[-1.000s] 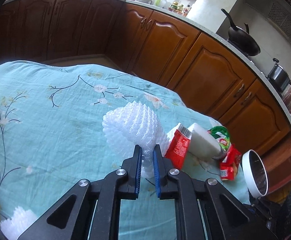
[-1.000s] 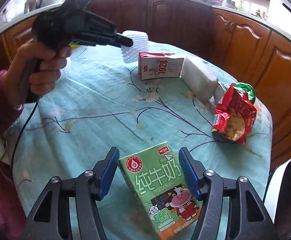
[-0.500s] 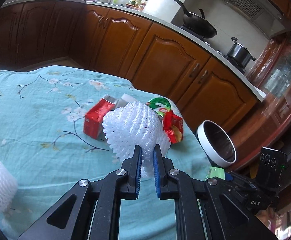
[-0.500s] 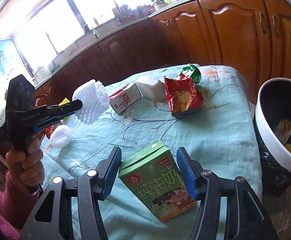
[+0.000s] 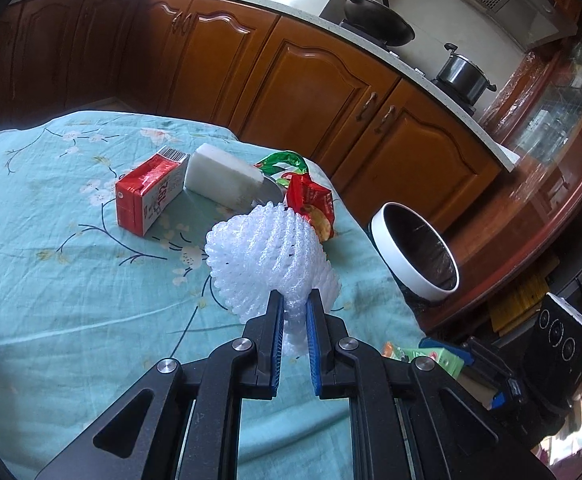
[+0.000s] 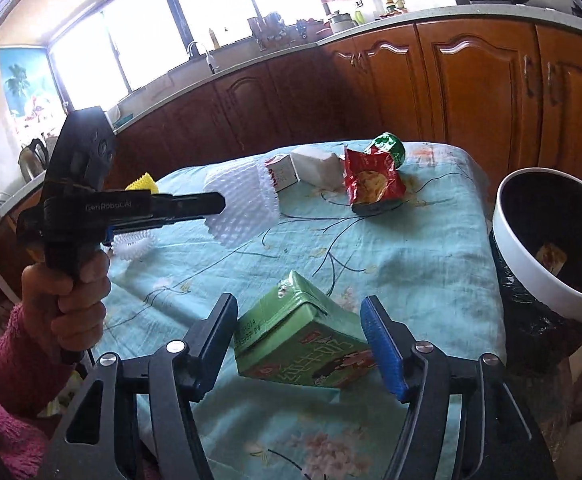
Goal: Collect trash
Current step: 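Close the left tool on the white foam net while the right tool grasps the green milk carton, then carry the foam net and milk carton over the bin and open both tools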
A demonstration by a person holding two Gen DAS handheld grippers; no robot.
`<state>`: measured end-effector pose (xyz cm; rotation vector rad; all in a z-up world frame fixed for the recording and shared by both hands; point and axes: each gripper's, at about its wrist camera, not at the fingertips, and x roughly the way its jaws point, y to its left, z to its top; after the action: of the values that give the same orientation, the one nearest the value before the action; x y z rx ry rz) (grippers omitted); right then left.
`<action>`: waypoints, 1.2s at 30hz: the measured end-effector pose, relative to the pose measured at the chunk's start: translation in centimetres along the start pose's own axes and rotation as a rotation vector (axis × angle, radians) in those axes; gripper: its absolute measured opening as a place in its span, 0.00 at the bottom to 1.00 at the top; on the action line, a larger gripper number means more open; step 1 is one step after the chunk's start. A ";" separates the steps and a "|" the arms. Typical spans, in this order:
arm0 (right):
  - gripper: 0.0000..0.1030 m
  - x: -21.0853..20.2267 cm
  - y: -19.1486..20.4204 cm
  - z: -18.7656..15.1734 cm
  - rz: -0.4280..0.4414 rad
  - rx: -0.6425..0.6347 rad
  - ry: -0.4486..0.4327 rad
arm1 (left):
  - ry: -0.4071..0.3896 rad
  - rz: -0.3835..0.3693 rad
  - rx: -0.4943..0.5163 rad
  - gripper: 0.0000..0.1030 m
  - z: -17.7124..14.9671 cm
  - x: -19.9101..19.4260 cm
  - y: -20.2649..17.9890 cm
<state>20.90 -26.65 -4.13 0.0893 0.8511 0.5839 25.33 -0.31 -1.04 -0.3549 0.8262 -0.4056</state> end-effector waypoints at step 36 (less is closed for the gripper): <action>0.80 -1.7 -2.0 -6.3 -0.071 0.460 0.069 | 0.028 -0.060 0.024 0.09 -1.8 1.4 -2.6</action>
<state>16.35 -30.19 -7.71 0.4577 1.0404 0.3174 24.27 -3.56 -1.89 -0.3528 0.8384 -0.4768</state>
